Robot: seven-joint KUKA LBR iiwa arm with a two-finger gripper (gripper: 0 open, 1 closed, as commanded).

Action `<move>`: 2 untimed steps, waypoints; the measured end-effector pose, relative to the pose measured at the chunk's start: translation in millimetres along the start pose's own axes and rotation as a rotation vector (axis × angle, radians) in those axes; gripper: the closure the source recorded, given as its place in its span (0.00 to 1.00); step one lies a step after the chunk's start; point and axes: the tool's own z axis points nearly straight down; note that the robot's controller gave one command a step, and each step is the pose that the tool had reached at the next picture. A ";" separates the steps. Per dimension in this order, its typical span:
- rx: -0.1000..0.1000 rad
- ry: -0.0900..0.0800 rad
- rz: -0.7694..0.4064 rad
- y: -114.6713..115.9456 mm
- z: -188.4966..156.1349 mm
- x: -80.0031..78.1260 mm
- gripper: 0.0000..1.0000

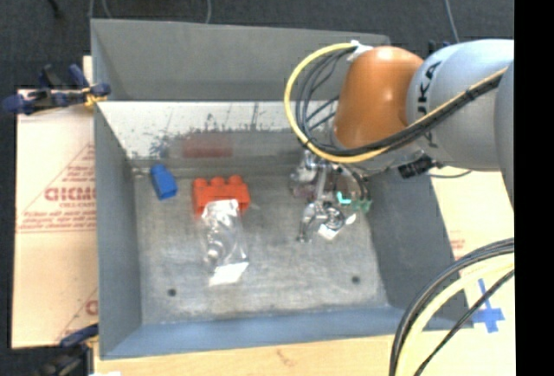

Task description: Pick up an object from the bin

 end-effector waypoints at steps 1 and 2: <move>0.002 -0.010 0.061 -64.2 25.4 -44.8 0.00; -0.004 -0.017 0.339 -72.5 59.4 -8.1 0.00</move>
Offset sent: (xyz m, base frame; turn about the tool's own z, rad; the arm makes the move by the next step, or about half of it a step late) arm 0.0427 -0.0593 -0.0250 0.0544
